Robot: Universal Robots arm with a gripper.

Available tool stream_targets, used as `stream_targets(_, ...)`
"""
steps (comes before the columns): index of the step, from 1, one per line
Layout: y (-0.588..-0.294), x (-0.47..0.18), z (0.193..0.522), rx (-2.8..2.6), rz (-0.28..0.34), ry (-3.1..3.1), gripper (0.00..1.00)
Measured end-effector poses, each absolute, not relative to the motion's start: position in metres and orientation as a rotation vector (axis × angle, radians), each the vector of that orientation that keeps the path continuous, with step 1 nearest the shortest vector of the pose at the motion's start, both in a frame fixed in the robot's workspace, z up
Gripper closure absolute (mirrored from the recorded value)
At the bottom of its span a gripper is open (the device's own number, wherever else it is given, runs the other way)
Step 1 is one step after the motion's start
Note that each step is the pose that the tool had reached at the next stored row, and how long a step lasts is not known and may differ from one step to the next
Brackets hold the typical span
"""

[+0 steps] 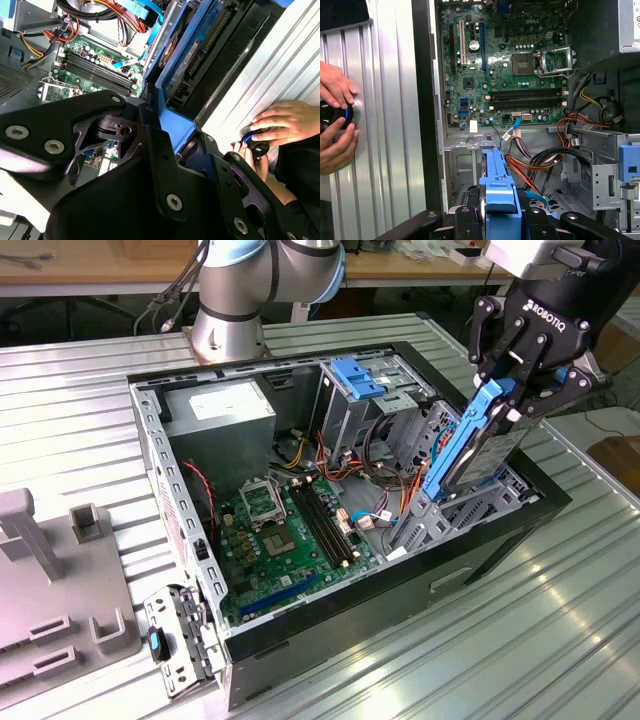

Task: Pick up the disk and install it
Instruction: 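Insert the disk into the insertion slot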

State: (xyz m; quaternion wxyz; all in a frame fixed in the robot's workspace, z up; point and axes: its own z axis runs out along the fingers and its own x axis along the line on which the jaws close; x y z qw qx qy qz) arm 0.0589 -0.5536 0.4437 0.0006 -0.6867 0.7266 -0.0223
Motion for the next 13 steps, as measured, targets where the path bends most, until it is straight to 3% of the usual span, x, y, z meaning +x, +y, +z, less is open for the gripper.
stream_targets(13,-0.5560,0.0589,0.4379,-2.151,-0.057,2.276,0.63)
